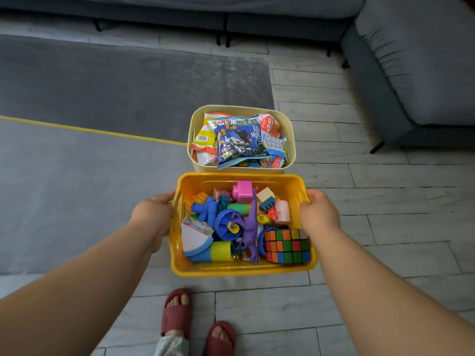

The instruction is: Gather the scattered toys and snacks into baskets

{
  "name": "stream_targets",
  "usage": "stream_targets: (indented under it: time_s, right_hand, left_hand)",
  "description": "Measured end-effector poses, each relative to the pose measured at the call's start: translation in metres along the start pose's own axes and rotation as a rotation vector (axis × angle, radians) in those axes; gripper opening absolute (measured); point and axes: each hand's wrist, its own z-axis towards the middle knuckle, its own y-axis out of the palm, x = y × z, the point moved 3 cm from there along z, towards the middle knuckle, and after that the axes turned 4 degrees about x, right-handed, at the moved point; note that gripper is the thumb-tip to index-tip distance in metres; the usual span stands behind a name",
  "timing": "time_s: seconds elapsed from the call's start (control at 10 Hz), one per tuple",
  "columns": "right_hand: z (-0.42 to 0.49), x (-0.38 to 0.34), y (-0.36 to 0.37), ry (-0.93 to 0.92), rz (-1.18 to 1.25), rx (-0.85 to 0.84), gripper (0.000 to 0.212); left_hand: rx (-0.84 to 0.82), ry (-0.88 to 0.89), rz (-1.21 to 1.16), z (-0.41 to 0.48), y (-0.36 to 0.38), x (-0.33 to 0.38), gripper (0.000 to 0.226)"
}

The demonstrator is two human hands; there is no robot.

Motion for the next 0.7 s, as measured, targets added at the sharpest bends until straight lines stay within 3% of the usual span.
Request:
stream_targets:
  time_s: [0.4, 0.7]
  right_hand:
    - [0.004, 0.003, 0.006, 0.005, -0.030, -0.006, 0.039]
    - [-0.021, -0.032, -0.009, -0.095, -0.171, -0.059, 0.046]
  left_hand:
    - [0.022, 0.023, 0.024, 0.015, 0.005, -0.002, 0.041]
    - [0.008, 0.188, 0.300, -0.001, -0.009, 0.017, 0.053]
